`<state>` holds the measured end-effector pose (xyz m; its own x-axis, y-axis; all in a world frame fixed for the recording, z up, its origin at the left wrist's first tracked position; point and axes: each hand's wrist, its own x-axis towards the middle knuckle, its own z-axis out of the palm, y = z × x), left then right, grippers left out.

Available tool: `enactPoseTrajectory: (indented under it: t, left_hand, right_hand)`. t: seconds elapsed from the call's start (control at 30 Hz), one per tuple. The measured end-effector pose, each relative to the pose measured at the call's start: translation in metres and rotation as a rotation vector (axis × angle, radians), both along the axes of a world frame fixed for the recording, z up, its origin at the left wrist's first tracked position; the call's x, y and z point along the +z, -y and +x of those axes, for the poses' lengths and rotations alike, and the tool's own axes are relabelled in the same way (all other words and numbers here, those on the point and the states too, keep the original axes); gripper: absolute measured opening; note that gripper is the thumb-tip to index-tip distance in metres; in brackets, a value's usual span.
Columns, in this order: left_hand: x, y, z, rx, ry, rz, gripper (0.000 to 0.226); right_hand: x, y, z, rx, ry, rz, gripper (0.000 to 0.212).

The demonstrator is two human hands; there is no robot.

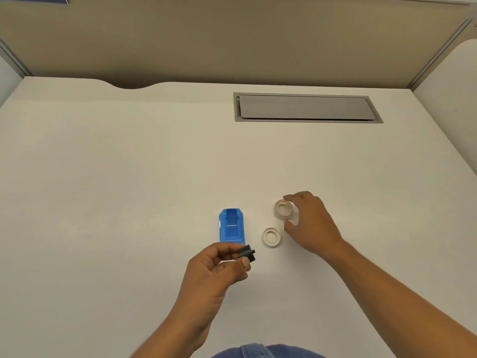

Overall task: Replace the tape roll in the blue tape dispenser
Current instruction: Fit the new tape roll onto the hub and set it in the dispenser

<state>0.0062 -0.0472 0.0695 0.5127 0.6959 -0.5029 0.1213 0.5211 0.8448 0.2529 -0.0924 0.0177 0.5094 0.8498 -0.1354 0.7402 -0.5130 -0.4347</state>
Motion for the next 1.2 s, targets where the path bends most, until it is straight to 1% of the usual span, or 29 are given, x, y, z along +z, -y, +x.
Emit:
enactPoseTrajectory:
  t: [0.07, 0.13, 0.23, 0.3, 0.4, 0.5, 0.57, 0.7, 0.77, 0.9, 1.0, 1.2]
  left_hand:
    - [0.001, 0.0, 0.0, 0.007, 0.005, -0.004, 0.024]
    - [0.002, 0.001, -0.002, 0.005, 0.013, -0.006, 0.023]
    - [0.003, 0.002, -0.005, 0.002, 0.028, 0.0, 0.037]
    - [0.004, 0.003, -0.007, 0.008, 0.024, 0.009, 0.041]
    - [0.006, 0.005, -0.009, 0.019, 0.009, 0.018, 0.039]
    - [0.01, 0.005, -0.009, 0.028, 0.004, 0.028, 0.029]
    - [0.016, 0.004, -0.009, 0.042, 0.013, 0.038, 0.026]
    - [0.027, 0.004, -0.011, 0.021, 0.038, 0.079, 0.037]
    - [0.031, 0.003, -0.013, 0.029, 0.044, 0.113, 0.039]
    - [0.039, 0.002, -0.019, 0.051, 0.033, 0.2, 0.032]
    - [0.041, 0.002, -0.023, 0.042, 0.026, 0.249, 0.023]
    - [0.045, 0.006, -0.026, 0.006, 0.027, 0.273, 0.021]
  right_hand:
    - [0.0, -0.004, 0.006, 0.017, -0.014, -0.058, 0.061]
    - [-0.002, -0.007, 0.01, 0.032, -0.043, -0.09, 0.064]
    - [-0.006, -0.01, 0.011, 0.043, -0.077, -0.092, 0.061]
    - [-0.008, -0.01, 0.011, 0.039, -0.073, -0.074, 0.058]
    - [-0.009, -0.008, 0.01, 0.003, -0.113, -0.018, 0.053]
    - [-0.005, -0.002, 0.006, -0.076, -0.223, 0.082, 0.046]
    - [0.005, 0.003, 0.0, -0.108, -0.275, 0.153, 0.043]
    - [0.037, 0.015, -0.023, -0.137, -0.394, 0.273, 0.034]
    - [0.053, 0.023, -0.037, -0.146, -0.476, 0.318, 0.031]
    - [0.077, 0.04, -0.064, -0.109, -0.654, 0.374, 0.027]
    - [0.089, 0.05, -0.081, -0.053, -0.751, 0.393, 0.031]
    - [0.102, 0.058, -0.101, 0.047, -0.772, 0.408, 0.039]
